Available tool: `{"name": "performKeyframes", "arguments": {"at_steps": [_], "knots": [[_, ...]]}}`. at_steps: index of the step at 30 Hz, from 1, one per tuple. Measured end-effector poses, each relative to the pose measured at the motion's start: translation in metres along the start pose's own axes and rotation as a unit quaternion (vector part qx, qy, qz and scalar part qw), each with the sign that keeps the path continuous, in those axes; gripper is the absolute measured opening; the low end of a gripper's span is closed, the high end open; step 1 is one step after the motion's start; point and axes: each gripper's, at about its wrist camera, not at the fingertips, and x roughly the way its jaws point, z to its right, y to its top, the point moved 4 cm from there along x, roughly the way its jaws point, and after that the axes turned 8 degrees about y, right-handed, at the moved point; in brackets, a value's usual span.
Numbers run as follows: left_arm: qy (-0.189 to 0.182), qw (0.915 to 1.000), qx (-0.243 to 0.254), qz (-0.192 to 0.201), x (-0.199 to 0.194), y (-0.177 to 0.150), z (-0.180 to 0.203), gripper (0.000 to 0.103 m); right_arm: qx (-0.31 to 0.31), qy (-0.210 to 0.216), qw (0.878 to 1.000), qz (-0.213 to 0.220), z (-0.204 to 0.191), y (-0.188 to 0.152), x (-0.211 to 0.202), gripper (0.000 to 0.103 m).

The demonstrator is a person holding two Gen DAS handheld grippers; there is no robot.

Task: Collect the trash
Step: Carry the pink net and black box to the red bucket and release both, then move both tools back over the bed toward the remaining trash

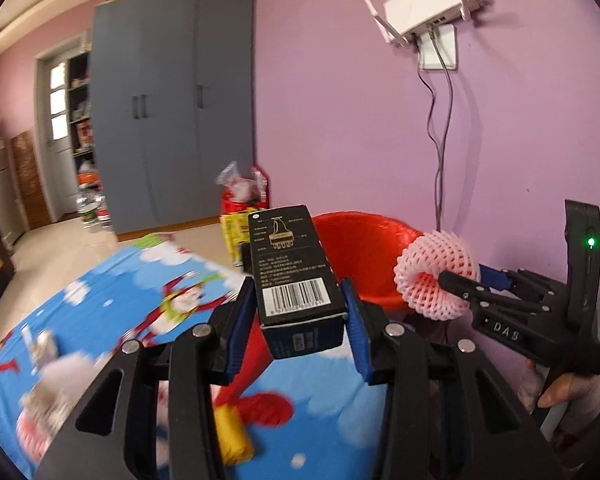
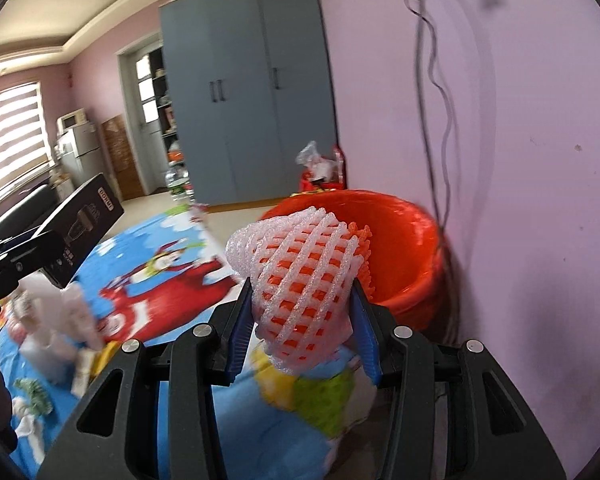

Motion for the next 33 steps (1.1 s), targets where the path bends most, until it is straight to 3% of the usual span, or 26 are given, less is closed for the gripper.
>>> {"name": "performKeyframes", "arguments": {"at_steps": [9, 14, 17, 18, 20, 26, 33], "knots": [[-0.074, 0.9965, 0.035, -0.014, 0.103, 0.047, 0.044, 0.042, 0.022, -0.038, 0.999, 0.007, 0.049, 0.027, 0.049, 0.048], [-0.089, 0.9953, 0.027, -0.025, 0.152, 0.058, 0.045, 0.042, 0.026, -0.047, 0.999, -0.001, 0.066, 0.03, 0.082, 0.051], [-0.098, 0.9943, 0.024, -0.035, 0.179, 0.062, 0.046, 0.043, 0.025, -0.051, 0.998, -0.005, 0.069, 0.028, 0.098, 0.067], [-0.099, 0.9941, 0.023, -0.038, 0.189, 0.063, 0.049, 0.047, 0.022, -0.053, 0.998, -0.004, 0.07, 0.027, 0.101, 0.073], [-0.092, 0.9949, 0.021, -0.038, 0.202, 0.064, 0.051, 0.06, 0.013, -0.062, 0.998, -0.007, 0.072, 0.024, 0.108, 0.076], [-0.054, 0.9981, 0.011, -0.027, 0.191, 0.054, 0.032, 0.073, 0.014, -0.062, 0.998, -0.004, 0.068, 0.015, 0.093, 0.076], [0.009, 0.9999, 0.005, -0.012, 0.122, 0.037, 0.006, 0.088, 0.011, -0.05, 0.999, 0.011, 0.041, 0.015, 0.054, 0.076]]}}
